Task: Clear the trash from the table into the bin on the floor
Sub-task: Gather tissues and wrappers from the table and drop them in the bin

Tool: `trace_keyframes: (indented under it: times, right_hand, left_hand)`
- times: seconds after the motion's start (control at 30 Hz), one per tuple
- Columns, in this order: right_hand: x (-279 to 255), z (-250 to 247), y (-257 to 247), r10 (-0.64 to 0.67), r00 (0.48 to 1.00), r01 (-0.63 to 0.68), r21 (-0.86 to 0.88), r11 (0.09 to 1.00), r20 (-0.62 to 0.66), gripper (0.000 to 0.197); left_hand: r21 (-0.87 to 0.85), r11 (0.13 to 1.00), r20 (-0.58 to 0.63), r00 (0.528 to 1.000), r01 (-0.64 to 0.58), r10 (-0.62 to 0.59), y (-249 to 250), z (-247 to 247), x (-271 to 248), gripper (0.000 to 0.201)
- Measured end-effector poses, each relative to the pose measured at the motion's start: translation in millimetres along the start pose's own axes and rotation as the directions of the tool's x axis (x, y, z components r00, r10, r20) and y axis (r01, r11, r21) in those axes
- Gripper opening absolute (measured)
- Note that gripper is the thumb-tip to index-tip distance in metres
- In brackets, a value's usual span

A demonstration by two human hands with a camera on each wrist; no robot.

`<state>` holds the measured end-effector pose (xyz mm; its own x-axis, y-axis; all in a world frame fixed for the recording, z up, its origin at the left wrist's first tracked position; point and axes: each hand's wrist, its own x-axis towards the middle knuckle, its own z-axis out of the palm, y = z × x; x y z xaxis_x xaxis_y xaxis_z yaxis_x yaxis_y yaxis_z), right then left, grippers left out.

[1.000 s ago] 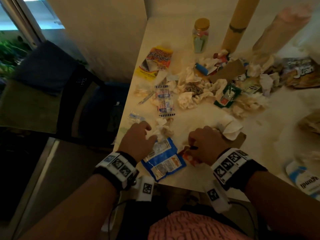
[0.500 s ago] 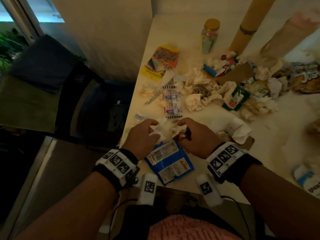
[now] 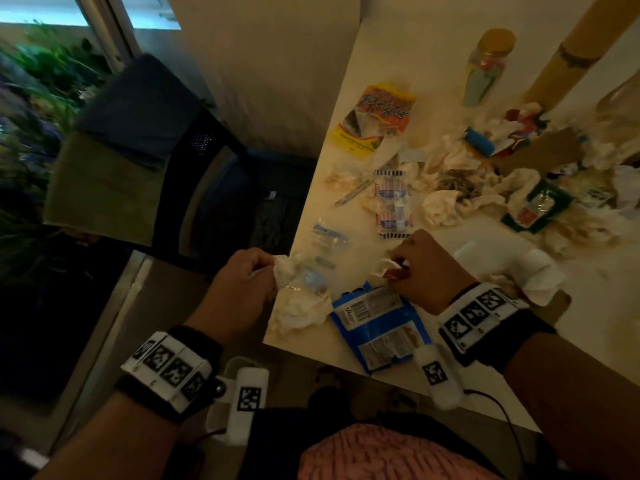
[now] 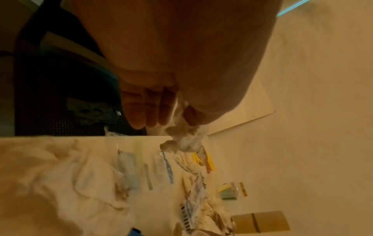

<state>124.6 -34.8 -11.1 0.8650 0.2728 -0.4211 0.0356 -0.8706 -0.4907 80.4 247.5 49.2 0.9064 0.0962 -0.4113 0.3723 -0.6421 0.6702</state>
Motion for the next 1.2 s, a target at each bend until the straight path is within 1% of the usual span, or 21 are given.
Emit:
trace_keyframes:
  times: [0.1,0.17,0.23,0.3,0.37,0.43,0.47,0.57,0.63,0.67,0.77,0.83,0.97,1.03,1.07,1.1,1.13,1.2]
  right_hand:
    - [-17,-15,-11,-0.056,0.998,0.057,0.05,0.997,-0.037,0.01]
    - [-25,-20,-16,-0.088,0.994,0.094,0.094,0.991,-0.069,0.013]
    - [-29,-23,-18,-0.119,0.989,0.131,0.138,0.982,-0.091,0.019]
    - [-32,-25,-20,-0.156,0.984,0.167,0.151,0.974,-0.08,0.023]
    - [-34,-23,-23,-0.184,0.982,0.187,0.143,0.972,-0.033,0.026]
    - [-33,-14,-24,-0.196,0.979,0.188,0.123,0.974,0.052,0.031]
    - [-32,-8,-23,-0.183,0.977,0.173,0.093,0.981,0.11,0.038]
    - [-26,10,-21,-0.087,0.957,0.107,-0.056,0.993,0.278,0.065]
    - [-24,21,-21,-0.033,0.935,0.085,-0.133,0.987,0.352,0.074]
    - [-24,25,-22,-0.021,0.927,0.087,-0.159,0.983,0.375,0.075]
    - [-29,31,-27,-0.025,0.93,0.109,-0.211,0.971,0.367,0.068]
    - [-30,33,-29,-0.025,0.946,0.096,-0.206,0.974,0.323,0.057]
    - [-29,43,-26,-0.046,0.96,0.113,-0.235,0.965,0.276,0.028]
    - [-28,48,-21,-0.061,0.96,0.138,-0.273,0.952,0.273,0.021]
    - [-27,50,-20,-0.066,0.958,0.151,-0.296,0.943,0.279,0.02]
    - [-26,52,-18,-0.068,0.956,0.159,-0.311,0.937,0.284,0.02]
    - [-25,53,-17,-0.069,0.957,0.161,-0.319,0.934,0.282,0.019]
    - [-22,56,-16,-0.07,0.959,0.164,-0.337,0.927,0.273,0.018]
  left_hand:
    - [0.124,0.992,0.074,0.997,-0.035,0.026,-11,-1,-1,0.011]
    - [0.177,0.982,0.096,0.994,-0.072,0.055,-16,1,-4,0.013]
    - [0.172,0.982,0.104,0.993,-0.078,0.061,-21,4,-6,0.015]
    - [0.131,0.989,0.131,0.99,-0.068,0.051,-26,9,-8,0.013]
    - [0.142,0.985,0.157,0.985,-0.098,0.075,-31,15,-11,0.01]
    - [0.23,0.959,0.164,0.978,-0.164,0.129,-37,24,-11,0.009]
    - [0.291,0.934,0.161,0.973,-0.206,0.164,-40,29,-10,0.01]
    - [0.439,0.839,0.168,0.947,-0.321,0.274,-51,44,-6,0.011]
    - [0.5,0.785,0.184,0.931,-0.366,0.317,-58,52,-7,0.012]
    - [0.532,0.758,0.187,0.925,-0.378,0.329,-60,55,-9,0.014]
    - [0.613,0.697,0.18,0.925,-0.371,0.334,-64,62,-17,0.023]
    - [0.622,0.697,0.153,0.929,-0.356,0.337,-64,66,-20,0.026]
    - [0.612,0.729,0.105,0.945,-0.306,0.309,-66,70,-26,0.028]
    - [0.559,0.783,0.068,0.956,-0.275,0.287,-66,71,-29,0.021]
    - [0.521,0.815,0.062,0.964,-0.253,0.26,-64,71,-32,0.028]
    - [0.493,0.832,0.068,0.965,-0.253,0.253,-64,71,-35,0.038]
    - [0.476,0.845,0.069,0.968,-0.245,0.242,-63,70,-38,0.043]
    - [0.476,0.839,0.095,0.963,-0.265,0.251,-64,71,-42,0.048]
